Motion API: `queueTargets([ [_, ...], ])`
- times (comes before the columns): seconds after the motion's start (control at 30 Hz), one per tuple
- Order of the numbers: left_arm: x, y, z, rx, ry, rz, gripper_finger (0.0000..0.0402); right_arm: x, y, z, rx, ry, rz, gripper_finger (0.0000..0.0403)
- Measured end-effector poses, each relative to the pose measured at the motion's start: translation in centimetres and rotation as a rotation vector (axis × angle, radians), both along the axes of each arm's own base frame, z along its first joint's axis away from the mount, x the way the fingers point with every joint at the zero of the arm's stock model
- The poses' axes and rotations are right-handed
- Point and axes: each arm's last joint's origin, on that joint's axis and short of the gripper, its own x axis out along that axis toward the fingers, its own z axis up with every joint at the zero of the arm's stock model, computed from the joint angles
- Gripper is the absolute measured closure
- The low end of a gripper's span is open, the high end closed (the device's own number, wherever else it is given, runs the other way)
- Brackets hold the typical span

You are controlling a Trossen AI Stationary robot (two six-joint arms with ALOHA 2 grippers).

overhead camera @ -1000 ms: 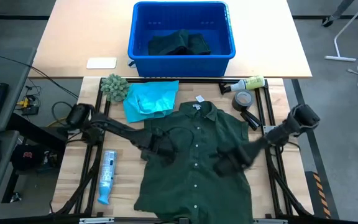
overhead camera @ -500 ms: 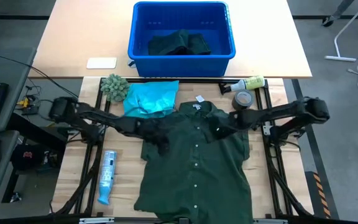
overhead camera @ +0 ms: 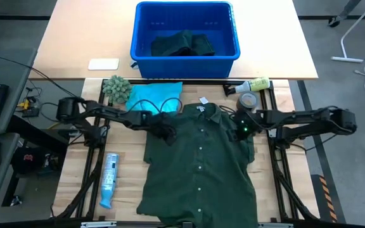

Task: Fold laundry
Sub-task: Fold the green polo shirt from the blue laundry bin

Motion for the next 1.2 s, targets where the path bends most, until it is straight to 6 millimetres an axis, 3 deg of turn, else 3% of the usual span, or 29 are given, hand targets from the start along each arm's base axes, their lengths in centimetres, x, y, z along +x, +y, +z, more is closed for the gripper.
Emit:
queueTargets([
  [0.1,-0.1,-0.2,-1.2,-0.028,0.074,0.07,0.0401,-0.2,0.0,-0.6,0.007,0.011,0.0,0.0403],
  [0.33,-0.6,0.5,-1.5,0.039,0.129,0.132,0.0401,0.0,-0.1,-1.0,-0.002,0.039,-0.039,0.0403],
  [0.6,-2.1,3.4,-3.1,0.14,0.328,0.131,0.0401,0.8,-0.7,-3.5,-0.053,0.201,-0.145,0.0403],
  [0.8,-3.1,6.5,-2.8,0.249,0.364,0.235,0.0401,1.2,-2.1,-3.8,-0.135,0.184,-0.321,0.0403],
  [0.93,-3.4,8.0,-2.7,0.214,0.328,0.236,0.0401,1.0,-3.3,-3.4,-0.145,0.194,-0.401,0.0403],
  [1.03,-3.4,8.3,-2.2,0.161,0.306,0.172,0.0401,1.4,-3.9,-2.4,-0.142,0.162,-0.348,0.0403],
  [1.2,-3.5,7.5,0.9,0.158,0.197,0.097,0.0401,2.7,-4.2,1.6,-0.179,0.075,-0.228,0.0403],
])
